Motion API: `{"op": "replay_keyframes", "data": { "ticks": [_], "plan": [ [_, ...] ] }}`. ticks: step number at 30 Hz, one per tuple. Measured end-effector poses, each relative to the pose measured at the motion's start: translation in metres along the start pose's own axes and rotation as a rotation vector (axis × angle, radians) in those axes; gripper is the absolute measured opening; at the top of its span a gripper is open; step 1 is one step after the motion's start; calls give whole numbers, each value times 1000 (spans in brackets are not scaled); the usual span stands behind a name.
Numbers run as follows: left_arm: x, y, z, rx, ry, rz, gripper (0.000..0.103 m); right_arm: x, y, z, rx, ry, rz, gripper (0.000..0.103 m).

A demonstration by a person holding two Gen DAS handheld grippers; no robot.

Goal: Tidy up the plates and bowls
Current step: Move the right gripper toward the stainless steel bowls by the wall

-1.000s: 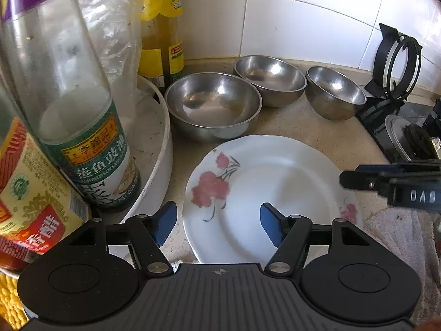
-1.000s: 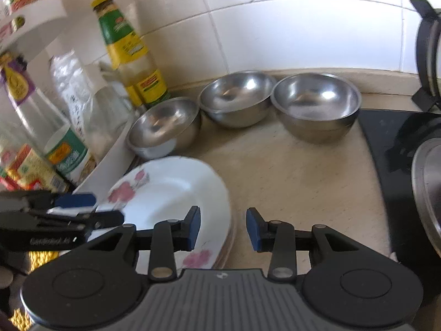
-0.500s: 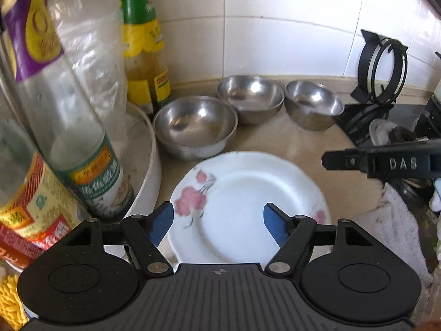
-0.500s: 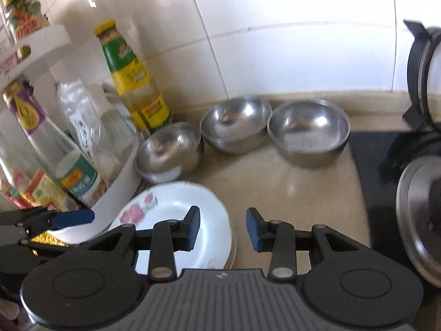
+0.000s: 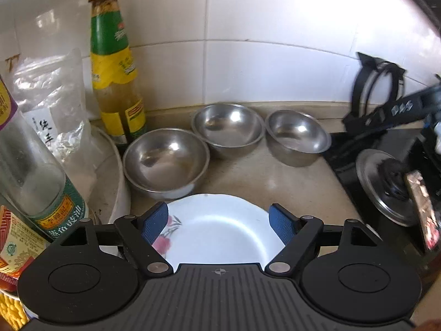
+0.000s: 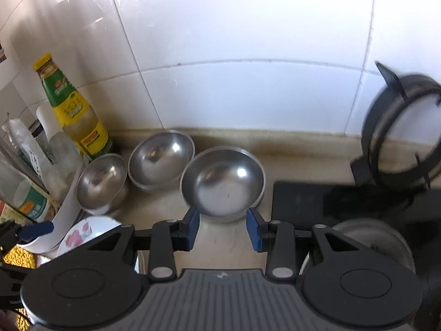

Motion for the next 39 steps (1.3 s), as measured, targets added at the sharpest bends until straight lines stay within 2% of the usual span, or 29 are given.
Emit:
{"op": "replay_keyframes", "data": {
  "ticks": [4, 9, 13, 16, 17, 21, 23, 26, 28, 31, 33, 36, 39],
  "plan": [
    [-13, 6, -6, 77, 53, -11, 85, -27, 8, -20, 66, 22, -62, 57],
    [-24, 6, -7, 103, 72, -48, 87, -71, 35, -14, 58, 169, -333, 57],
    [-30, 6, -12, 85, 60, -69, 87, -98, 53, -7, 42, 261, -488, 57],
    [-38, 11, -17, 90, 69, -91, 88, -117, 49, -9, 53, 277, -431, 57],
    [-40, 13, -18, 91, 76, -97, 88, -120, 43, -10, 52, 276, -392, 54],
    [-46, 19, -19, 92, 81, -105, 89, -116, 29, -18, 68, 197, -254, 58],
    [-48, 21, -18, 94, 80, -105, 89, -114, 38, -20, 51, 199, -298, 59],
    [-51, 24, -16, 96, 96, -105, 89, -114, 78, -21, 74, 229, -407, 59],
    [-50, 25, -14, 91, 100, -115, 89, -120, 104, -20, 102, 246, -423, 59],
    [-44, 29, -13, 113, 93, -121, 89, -116, 120, -20, 115, 269, -468, 59],
    [-38, 30, -16, 124, 68, -96, 89, -110, 112, -24, 108, 243, -464, 59],
    [-39, 19, -30, 113, 27, -59, 89, -103, 85, -37, 84, 170, -372, 61],
    [-53, 9, -52, 112, -17, -83, 90, -107, 64, -31, 16, 216, -346, 61]
  ]
}}
Point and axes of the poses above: each gripper's, at about its wrist camera, not at the fingertips, and x roughly against the way its jaws point, y to its left, z to its underside, the point moved 3 cm from there along -x, roughly the way its jaws point, and after that the axes turned 2 degrees about z, right-handed, at the moved point
